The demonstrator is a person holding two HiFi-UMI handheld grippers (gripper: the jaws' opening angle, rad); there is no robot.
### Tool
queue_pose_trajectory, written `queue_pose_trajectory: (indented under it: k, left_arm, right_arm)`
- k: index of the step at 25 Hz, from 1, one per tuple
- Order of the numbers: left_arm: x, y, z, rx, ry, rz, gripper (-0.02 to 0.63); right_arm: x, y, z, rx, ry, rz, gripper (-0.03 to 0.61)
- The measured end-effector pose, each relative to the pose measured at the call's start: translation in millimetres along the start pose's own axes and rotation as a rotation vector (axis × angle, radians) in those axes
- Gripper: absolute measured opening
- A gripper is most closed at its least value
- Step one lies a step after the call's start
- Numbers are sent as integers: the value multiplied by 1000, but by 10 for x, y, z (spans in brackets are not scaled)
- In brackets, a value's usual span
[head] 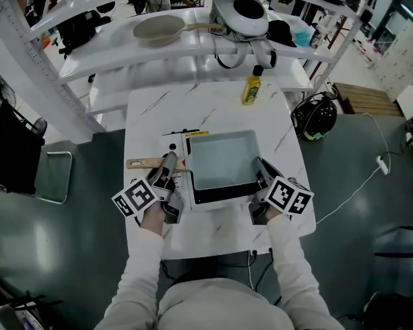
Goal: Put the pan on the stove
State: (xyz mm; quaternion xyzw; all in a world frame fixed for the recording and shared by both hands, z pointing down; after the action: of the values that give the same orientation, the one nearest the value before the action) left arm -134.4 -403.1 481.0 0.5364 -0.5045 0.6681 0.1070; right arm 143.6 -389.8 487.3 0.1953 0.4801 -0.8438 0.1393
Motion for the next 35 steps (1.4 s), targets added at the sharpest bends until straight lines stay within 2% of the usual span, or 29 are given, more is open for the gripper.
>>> queue_pose_trajectory:
  k: [17, 27, 35]
  left_arm:
    - [41, -5, -37, 6, 30, 7, 137]
    - [13, -1, -104, 18, 58, 41, 195]
    - [-2, 18, -249, 8, 65, 48, 198]
  right_arm:
    - [21, -84, -4, 24, 11, -19, 46]
    - [70, -67, -54, 0, 26, -49, 49]
    - [45, -30, -126, -23, 39, -37, 77]
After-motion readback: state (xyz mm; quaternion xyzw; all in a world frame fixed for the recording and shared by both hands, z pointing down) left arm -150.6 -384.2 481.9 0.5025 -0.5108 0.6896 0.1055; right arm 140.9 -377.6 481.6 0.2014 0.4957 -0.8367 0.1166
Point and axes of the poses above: the fingertips, and each gripper's own axes: z forward along the fingers, x to its left, y out of its top, the point moved 2 cm from there along -z, backward along the fingers, and after that the axes turned 13 degrees about -y, right-handed, at the moved point
